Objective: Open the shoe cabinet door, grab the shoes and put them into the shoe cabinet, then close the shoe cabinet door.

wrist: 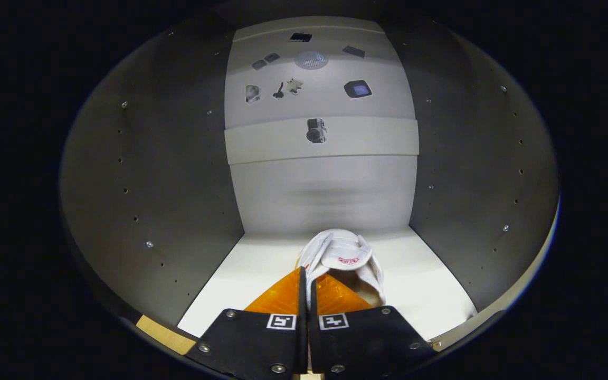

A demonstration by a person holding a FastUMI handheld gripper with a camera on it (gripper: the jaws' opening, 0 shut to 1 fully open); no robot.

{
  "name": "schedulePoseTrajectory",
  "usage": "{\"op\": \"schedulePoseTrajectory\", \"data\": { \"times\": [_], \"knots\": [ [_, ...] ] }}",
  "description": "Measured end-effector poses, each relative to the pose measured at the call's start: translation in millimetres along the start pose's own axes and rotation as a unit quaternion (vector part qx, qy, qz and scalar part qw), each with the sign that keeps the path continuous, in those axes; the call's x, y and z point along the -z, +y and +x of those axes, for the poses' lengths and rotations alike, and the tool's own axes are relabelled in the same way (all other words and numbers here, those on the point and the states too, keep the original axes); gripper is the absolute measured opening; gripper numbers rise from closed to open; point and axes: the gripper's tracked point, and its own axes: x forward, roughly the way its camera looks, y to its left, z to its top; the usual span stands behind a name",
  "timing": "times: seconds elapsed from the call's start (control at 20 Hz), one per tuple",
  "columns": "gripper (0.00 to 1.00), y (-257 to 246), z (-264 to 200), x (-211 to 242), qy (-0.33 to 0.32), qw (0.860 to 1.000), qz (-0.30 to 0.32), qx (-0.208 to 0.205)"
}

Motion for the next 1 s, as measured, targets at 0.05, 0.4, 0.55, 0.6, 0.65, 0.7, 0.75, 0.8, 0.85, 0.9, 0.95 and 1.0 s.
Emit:
{"op": "schedulePoseTrajectory", "data": {
  "times": [0.05,0.4,0.55,0.6,0.65,0.7,0.75,0.8,0.85,0.9,0.95,1.0],
  "knots": [
    [0.02,4,2,3,0.008,1.0,0.001,-0.004],
    [0.28,12,-6,2,0.01,1.0,0.013,-0.01],
    [0.36,13,-12,1,0.008,1.0,0.014,-0.005],
    [0.38,13,-16,-2,0.002,1.0,0.016,-0.004],
    [0.38,14,-23,-5,-0.005,1.0,0.015,0.0],
    [0.39,13,-29,-7,-0.01,1.0,0.012,0.003],
    [0.39,16,-36,-7,-0.009,1.0,0.015,-0.002],
    [0.4,18,-43,-9,-0.011,1.0,0.018,-0.006],
    [0.4,19,-53,-11,-0.015,1.0,0.017,-0.004],
    [0.4,19,-64,-15,-0.024,1.0,0.013,-0.002],
    [0.4,20,-77,-18,-0.03,0.999,0.01,0.002],
    [0.4,21,-90,-20,-0.035,0.999,0.009,0.001]
  ]
}}
